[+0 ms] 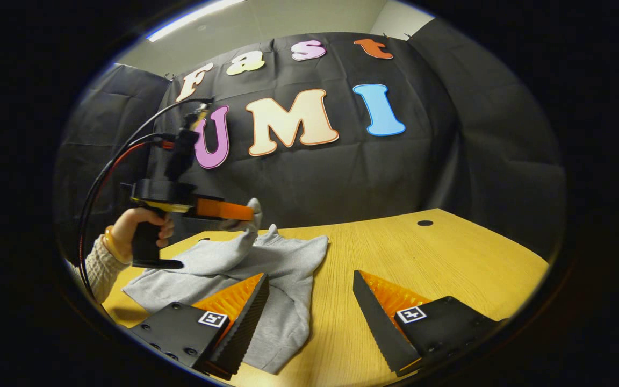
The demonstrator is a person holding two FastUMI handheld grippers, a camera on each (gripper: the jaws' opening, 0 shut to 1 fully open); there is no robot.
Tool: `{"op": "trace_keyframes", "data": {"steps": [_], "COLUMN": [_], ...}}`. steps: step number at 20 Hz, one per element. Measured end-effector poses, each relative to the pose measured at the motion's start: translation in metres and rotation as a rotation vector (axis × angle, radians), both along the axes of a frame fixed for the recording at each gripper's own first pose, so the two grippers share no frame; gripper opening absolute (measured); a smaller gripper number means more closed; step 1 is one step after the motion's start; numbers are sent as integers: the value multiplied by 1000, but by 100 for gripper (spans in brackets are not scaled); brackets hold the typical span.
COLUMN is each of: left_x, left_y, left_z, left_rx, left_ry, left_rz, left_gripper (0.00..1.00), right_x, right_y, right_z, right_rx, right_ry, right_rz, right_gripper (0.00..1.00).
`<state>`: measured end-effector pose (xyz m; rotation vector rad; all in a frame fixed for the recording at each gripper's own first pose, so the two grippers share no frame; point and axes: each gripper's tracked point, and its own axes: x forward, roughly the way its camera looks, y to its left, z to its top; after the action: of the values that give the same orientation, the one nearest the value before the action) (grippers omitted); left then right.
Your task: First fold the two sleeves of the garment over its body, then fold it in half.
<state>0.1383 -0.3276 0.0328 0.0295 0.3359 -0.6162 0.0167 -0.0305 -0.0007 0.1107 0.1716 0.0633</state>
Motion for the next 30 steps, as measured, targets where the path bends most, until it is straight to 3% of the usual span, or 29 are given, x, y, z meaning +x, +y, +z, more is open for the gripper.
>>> {"op": "trace_keyframes", "data": {"steps": [9,13,17,21,24,30], "left_x": [20,10,0,-23,-47,-117], "left_y": [-36,-43,-5,71,137,241], "left_z": [-51,-21,21,46,37,-18], "left_rx": [38,-55,-62,-52,13,67], "left_ry": [88,60,-47,-117,-130,41], "left_rz": [41,-11,10,80,150,242], "left_gripper": [0,9,95,95,95,95], "right_x": [-4,-7,-13,-19,-26,-41], "right_y": [-11,-4,10,31,47,77], "right_z": [-1,2,5,-3,-17,-37], "right_rx": [19,17,-9,-24,-43,-27], "right_ry": [18,26,32,63,113,215], "right_rz": [-24,-16,8,56,96,179], "right_gripper": [98,98,98,98,98,98]}}
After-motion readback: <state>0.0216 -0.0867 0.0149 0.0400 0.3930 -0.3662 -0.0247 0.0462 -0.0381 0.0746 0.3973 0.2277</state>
